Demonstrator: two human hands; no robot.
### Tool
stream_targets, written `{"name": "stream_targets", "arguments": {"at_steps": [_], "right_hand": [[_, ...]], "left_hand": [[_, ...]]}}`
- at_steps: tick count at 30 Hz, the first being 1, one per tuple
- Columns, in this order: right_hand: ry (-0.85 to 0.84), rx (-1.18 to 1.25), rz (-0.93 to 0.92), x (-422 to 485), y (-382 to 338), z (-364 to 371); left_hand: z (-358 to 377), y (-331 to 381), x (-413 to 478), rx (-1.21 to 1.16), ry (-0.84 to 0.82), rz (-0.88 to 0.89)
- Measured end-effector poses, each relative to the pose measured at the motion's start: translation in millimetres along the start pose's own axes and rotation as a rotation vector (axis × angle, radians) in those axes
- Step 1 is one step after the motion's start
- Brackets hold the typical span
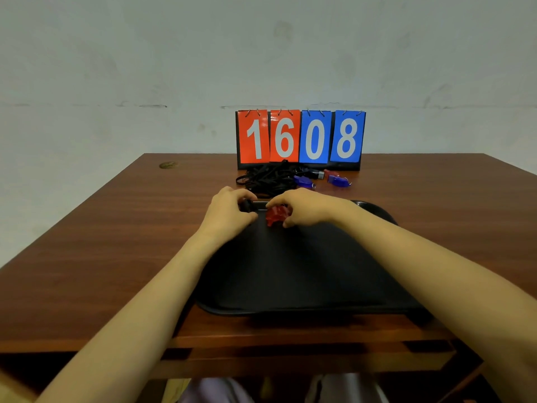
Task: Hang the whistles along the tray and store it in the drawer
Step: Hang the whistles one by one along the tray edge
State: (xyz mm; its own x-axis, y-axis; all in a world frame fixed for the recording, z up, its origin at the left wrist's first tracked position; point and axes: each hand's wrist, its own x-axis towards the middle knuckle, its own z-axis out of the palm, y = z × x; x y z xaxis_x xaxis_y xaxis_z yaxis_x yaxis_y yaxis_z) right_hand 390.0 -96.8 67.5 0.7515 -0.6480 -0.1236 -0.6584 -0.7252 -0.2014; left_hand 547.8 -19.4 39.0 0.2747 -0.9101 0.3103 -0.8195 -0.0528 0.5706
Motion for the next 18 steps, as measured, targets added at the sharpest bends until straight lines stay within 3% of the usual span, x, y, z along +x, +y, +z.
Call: {"name": "stream_targets", "arguments": {"at_steps": [11,18], "right_hand": [[0.028,0.094,-0.024,2.2,2.0,3.6],[0.228,0.292,-0.093,-22.3,19.8,-8.9]], "left_hand": [[-1.4,8.3,-2.0,-0.018,-0.038,0.016],[-5.4,56.6,9.5,-0.046,-0.13,0.107]]}}
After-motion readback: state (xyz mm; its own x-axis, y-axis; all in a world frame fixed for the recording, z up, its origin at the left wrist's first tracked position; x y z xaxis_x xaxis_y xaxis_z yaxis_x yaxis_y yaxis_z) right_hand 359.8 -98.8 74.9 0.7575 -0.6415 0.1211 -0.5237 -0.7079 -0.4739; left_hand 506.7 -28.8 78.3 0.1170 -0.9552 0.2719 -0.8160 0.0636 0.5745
